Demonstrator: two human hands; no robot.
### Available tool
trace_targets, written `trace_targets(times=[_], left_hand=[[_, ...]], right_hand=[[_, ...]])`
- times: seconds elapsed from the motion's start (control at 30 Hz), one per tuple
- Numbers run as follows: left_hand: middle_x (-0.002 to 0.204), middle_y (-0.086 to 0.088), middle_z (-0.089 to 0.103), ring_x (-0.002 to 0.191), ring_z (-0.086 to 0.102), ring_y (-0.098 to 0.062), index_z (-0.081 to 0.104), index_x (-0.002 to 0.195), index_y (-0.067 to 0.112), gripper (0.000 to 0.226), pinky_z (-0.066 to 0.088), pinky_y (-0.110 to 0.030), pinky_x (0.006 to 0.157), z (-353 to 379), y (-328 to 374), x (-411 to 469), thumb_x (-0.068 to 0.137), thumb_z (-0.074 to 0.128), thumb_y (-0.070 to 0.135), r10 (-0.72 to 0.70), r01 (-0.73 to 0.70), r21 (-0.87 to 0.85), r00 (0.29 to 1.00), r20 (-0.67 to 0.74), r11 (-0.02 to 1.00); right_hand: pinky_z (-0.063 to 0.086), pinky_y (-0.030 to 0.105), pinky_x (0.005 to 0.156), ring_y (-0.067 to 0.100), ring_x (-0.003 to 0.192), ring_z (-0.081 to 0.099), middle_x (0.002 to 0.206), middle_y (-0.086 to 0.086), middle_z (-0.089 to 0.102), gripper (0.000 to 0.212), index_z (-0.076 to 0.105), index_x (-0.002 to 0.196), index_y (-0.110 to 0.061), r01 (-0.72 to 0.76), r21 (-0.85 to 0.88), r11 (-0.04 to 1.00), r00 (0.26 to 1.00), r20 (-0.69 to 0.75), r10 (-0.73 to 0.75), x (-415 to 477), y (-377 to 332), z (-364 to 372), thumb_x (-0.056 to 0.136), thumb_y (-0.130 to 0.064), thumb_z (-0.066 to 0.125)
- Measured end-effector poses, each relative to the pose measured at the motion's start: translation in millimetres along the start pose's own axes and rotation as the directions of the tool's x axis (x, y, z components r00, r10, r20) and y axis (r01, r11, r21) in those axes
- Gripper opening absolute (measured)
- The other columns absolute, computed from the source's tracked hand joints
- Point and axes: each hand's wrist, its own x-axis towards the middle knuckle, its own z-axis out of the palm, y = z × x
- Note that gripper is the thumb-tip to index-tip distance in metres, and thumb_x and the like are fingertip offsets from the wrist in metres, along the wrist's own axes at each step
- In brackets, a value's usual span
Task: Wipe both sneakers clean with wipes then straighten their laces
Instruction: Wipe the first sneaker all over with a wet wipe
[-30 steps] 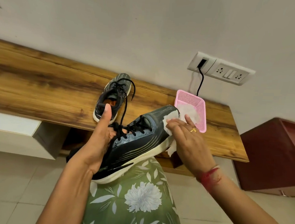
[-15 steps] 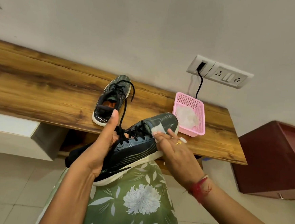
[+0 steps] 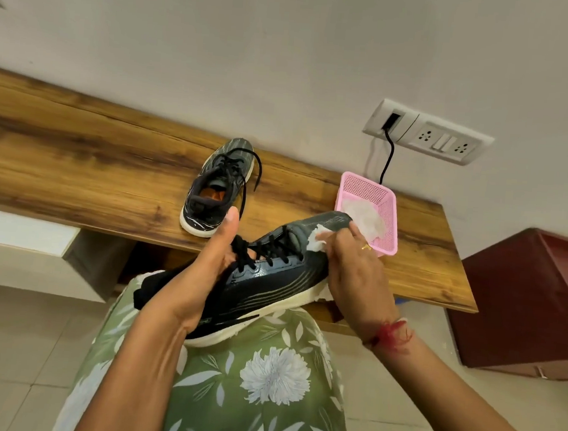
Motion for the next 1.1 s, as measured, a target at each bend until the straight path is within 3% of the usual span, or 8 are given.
trace_targets(times=[0.27,0.43,0.57,0.67,0.83,0.93,1.0,1.1], left_hand=[[0.138,-0.003,0.055,0.132,0.044,-0.016,0.046,0.141,0.025,0.132,0.023,-0.042,0.115,-5,-6,-1,0.036,0.040,0.104,-0.035,0.036,0.015,0.999,-0.036,0.999],[0.144,-0.022,0.044,0.133,0.042,-0.033,0.043,0.138,-0.003,0.071,0.041,-0.036,0.097,4,6,-5,0.098,0.029,0.054,-0.039,0.039,0.004,0.997,0.065,0.999],[0.143,-0.004,0.049,0.137,0.038,-0.020,0.042,0.143,0.021,0.121,0.021,-0.043,0.117,4,1,-1,0.051,0.040,0.100,-0.025,0.029,0.060,0.998,-0.054,0.998],[0.136,0.013,0.041,0.130,0.032,-0.005,0.035,0.144,0.034,0.115,0.014,-0.034,0.114,-1,-4,-2,0.051,0.037,0.100,-0.010,0.014,0.044,0.996,-0.088,0.999],[0.107,-0.004,0.073,0.107,0.065,-0.014,0.075,0.090,0.020,0.090,0.041,-0.034,0.100,-6,2,0,0.058,0.038,0.095,-0.042,0.042,-0.003,0.999,0.002,0.999],[0.125,-0.001,0.065,0.120,0.055,-0.013,0.069,0.111,0.021,0.109,0.030,-0.038,0.110,-4,-1,0,0.046,0.036,0.102,-0.027,0.031,0.075,0.998,-0.050,0.997],[0.143,-0.002,0.049,0.133,0.042,-0.015,0.048,0.139,0.022,0.130,0.019,-0.046,0.117,-3,-5,2,0.039,0.035,0.105,-0.024,0.026,0.062,0.999,-0.029,0.998],[0.136,-0.002,0.056,0.128,0.048,-0.011,0.051,0.137,0.026,0.119,0.024,-0.043,0.116,-1,-5,1,0.047,0.038,0.102,-0.009,0.010,0.033,1.000,-0.009,0.999]], right_hand=[[0.035,0.037,0.109,0.012,0.052,0.046,0.064,-0.002,0.053,0.043,0.026,0.081,-0.028,-0.051,0.023,0.998,0.996,0.077,0.049,-23,-13,12,0.087,0.009,0.050],[0.045,0.036,0.076,0.013,0.058,0.050,0.070,-0.009,0.048,0.021,0.041,0.082,-0.016,-0.137,0.143,0.980,0.990,0.004,0.138,-4,-10,4,0.092,0.000,0.051],[0.049,0.040,0.092,0.021,0.072,0.059,0.073,-0.003,0.052,0.032,0.038,0.087,-0.022,-0.090,0.099,0.991,0.985,0.154,0.074,-27,-18,8,0.088,0.007,0.053],[0.051,0.031,0.077,0.014,0.072,0.058,0.074,-0.005,0.055,0.032,0.038,0.088,-0.024,-0.080,0.175,0.981,0.961,0.276,0.029,-37,-15,-2,0.087,0.003,0.054],[0.050,0.019,0.071,0.003,0.080,0.062,0.085,-0.011,0.061,0.017,0.057,0.090,-0.012,-0.245,0.542,0.804,0.969,0.115,0.218,-5,-4,-20,0.086,0.004,0.058],[0.052,0.022,0.072,0.005,0.085,0.062,0.093,-0.012,0.064,0.020,0.059,0.104,-0.012,-0.200,0.409,0.891,0.968,-0.058,0.244,20,0,-21,0.089,0.000,0.057],[0.052,0.029,0.078,0.012,0.085,0.063,0.099,-0.003,0.067,0.028,0.057,0.118,-0.014,-0.178,0.272,0.946,0.984,0.049,0.171,27,-1,-16,0.092,-0.005,0.053],[0.033,0.035,0.107,0.025,0.102,0.063,0.113,0.012,0.066,0.038,0.056,0.124,-0.009,-0.024,0.026,0.999,0.973,0.229,0.017,14,-7,-2,0.088,0.002,0.053]])
